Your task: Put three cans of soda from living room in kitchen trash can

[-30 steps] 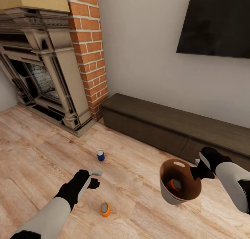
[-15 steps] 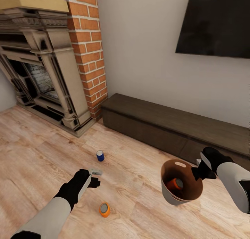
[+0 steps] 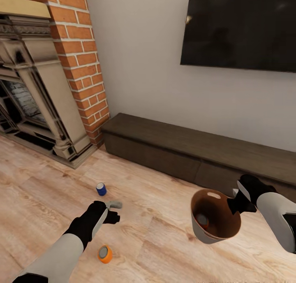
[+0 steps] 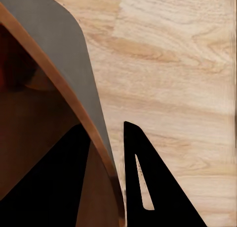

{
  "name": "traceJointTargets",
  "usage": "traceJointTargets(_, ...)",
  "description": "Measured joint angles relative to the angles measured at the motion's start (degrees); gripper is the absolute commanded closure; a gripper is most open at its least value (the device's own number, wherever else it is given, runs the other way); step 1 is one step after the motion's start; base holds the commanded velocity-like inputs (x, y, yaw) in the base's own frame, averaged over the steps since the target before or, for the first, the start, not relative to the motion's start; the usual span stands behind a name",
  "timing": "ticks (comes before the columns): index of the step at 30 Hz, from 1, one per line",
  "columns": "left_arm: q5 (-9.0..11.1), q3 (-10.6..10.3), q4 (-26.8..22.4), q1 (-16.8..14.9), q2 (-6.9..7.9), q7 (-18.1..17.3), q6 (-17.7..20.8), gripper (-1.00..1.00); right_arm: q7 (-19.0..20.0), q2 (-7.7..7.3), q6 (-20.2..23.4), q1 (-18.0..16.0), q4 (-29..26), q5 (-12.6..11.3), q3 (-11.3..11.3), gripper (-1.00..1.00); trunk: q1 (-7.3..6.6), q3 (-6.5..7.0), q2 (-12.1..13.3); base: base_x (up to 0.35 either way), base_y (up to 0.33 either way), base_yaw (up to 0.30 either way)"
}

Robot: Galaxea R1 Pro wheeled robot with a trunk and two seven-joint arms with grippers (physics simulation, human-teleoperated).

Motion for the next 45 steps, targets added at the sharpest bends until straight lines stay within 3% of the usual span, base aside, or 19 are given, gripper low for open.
traceJointTargets(7,-0.04,-0.09,0.06,0.00,0.17,-0.15,0.09,-1.00,-0.06,-0.01,-0.06,0.07,-0.02,0.98,0.47,1.00,0.00,0.47,0.00,0.000,-0.178,-0.187)
traceJointTargets(12,-0.42,-0.02,0.11,-0.12,0.99,-0.17,0.22,-1.00,0.00,0.00,0.01,0.08,-0.01,-0.09,-0.01,1.00,0.00,0.81,0.00,0.000,-0.031,-0.185)
traceJointTargets(14,-0.45,0.07,0.14,-0.53,2.55,-0.21,0.35,-1.00,0.00,-0.03,0.01,0.09,-0.01,-0.16,-0.04,1.00,0.00,0.94,0.00,0.000,-0.009,-0.185)
traceJointTargets(17,-0.37,0.53,0.17,-1.08,6.61,-0.20,0.47,-1.00,-0.01,-0.06,-0.02,0.09,0.00,0.46,0.25,1.00,0.00,1.15,0.00,0.000,-0.003,-0.184)
traceJointTargets(20,0.01,0.74,0.17,-1.23,8.28,-1.58,0.50,-1.00,-0.04,0.01,-0.04,0.10,0.01,0.76,0.27,1.00,0.00,1.32,0.00,0.000,0.000,-0.140)
traceJointTargets(25,0.05,0.77,0.19,-1.67,8.63,-4.35,0.79,-1.00,0.00,0.07,0.00,0.00,0.00,0.10,-0.17,1.00,0.44,1.09,-0.78,0.000,0.000,-0.049)
traceJointTargets(29,0.03,0.76,0.21,-1.80,8.60,-6.83,3.79,-1.00,-0.01,0.04,-0.02,-0.12,-0.05,0.36,-0.16,1.00,1.32,0.38,-2.39,0.000,0.000,-0.011)
traceJointTargets(38,0.06,0.71,3.64,-3.22,8.65,-7.27,5.76,-1.00,-0.01,0.47,-0.01,-0.26,0.02,0.25,-0.22,1.00,3.30,-1.46,-6.00,0.000,0.000,-0.002)
traceJointTargets(43,0.20,0.70,5.36,-4.32,8.71,-6.88,5.42,-1.00,-0.07,1.08,-0.04,-3.25,1.28,0.63,-0.08,1.00,4.39,-2.53,-8.00,0.000,0.000,0.000)
traceJointTargets(45,0.35,0.75,5.39,-4.58,8.85,-6.84,5.15,-1.00,-0.46,2.02,-0.05,-5.94,3.48,0.73,0.28,1.00,4.83,-2.96,-8.81,0.000,0.000,0.000)
